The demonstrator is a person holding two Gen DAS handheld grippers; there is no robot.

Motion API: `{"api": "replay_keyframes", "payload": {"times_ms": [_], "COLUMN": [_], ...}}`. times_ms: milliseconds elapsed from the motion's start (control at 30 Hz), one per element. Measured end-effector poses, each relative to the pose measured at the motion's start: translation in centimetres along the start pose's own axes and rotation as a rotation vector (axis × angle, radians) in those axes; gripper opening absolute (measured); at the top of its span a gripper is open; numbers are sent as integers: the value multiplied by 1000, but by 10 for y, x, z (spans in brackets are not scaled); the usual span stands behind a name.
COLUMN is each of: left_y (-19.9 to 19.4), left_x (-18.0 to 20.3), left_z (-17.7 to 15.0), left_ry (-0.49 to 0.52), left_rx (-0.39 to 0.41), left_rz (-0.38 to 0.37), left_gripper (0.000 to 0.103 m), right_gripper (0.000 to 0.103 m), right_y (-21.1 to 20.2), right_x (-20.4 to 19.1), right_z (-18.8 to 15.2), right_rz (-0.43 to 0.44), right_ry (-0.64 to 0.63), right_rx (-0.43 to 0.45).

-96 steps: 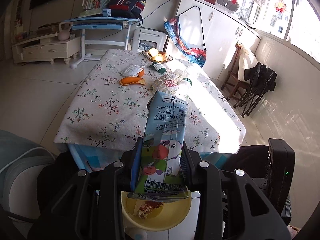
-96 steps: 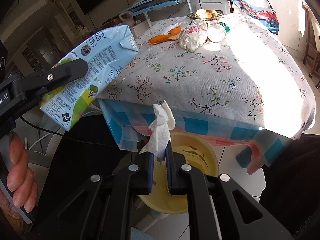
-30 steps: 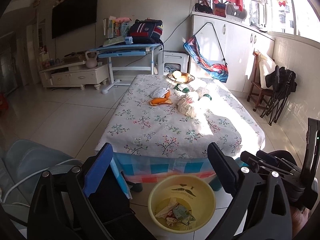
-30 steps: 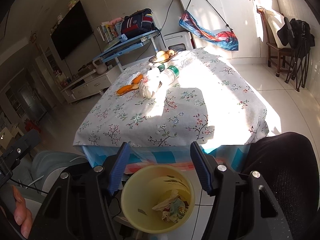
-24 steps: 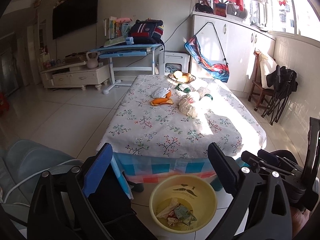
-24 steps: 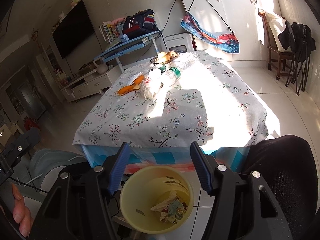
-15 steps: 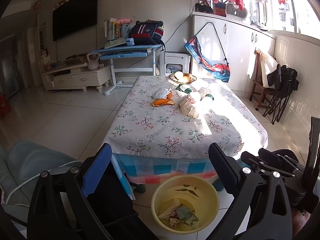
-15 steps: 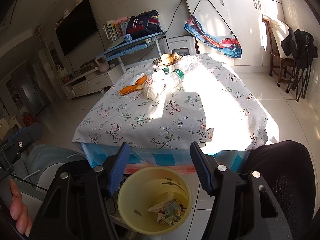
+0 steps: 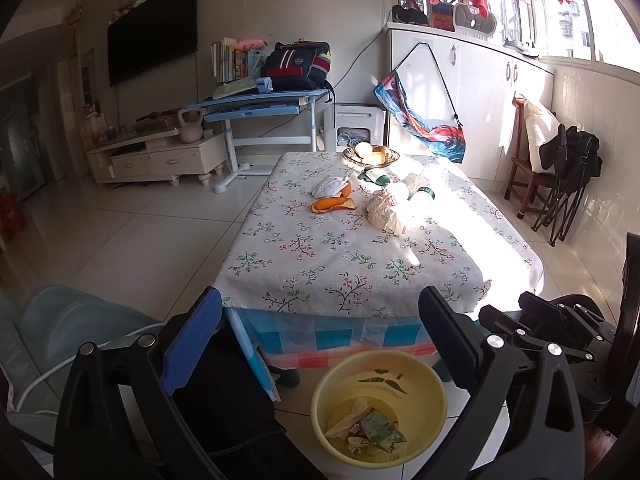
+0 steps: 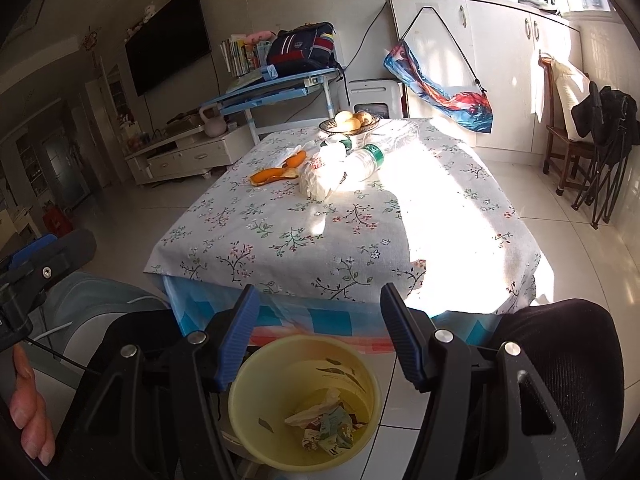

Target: Collect trash

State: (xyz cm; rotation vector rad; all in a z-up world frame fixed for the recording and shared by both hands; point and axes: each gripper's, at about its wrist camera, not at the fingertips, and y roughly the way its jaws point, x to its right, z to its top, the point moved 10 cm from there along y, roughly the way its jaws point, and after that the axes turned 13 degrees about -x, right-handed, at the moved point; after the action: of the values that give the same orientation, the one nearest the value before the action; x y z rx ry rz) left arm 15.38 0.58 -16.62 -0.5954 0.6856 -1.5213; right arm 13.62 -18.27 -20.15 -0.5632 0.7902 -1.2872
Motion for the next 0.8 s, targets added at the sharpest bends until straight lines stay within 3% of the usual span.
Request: {"api": "replay_keyframes", "payload": {"times_ms": [300, 800], "left_y": [8, 62], "left_x": [-13, -40], "left_z": [8, 21], "left_ry": [-7, -84], "left_rx": [-2, -81], "left_rz": [25, 47], "left_gripper": [96, 96], "right_gripper": [61, 63], "right_y": [8, 41], "right_x": [-14, -16], "right_z": [18, 35], "right_rz": [18, 60], "right_ry": [-37, -3], "right_rx": [18, -27]}}
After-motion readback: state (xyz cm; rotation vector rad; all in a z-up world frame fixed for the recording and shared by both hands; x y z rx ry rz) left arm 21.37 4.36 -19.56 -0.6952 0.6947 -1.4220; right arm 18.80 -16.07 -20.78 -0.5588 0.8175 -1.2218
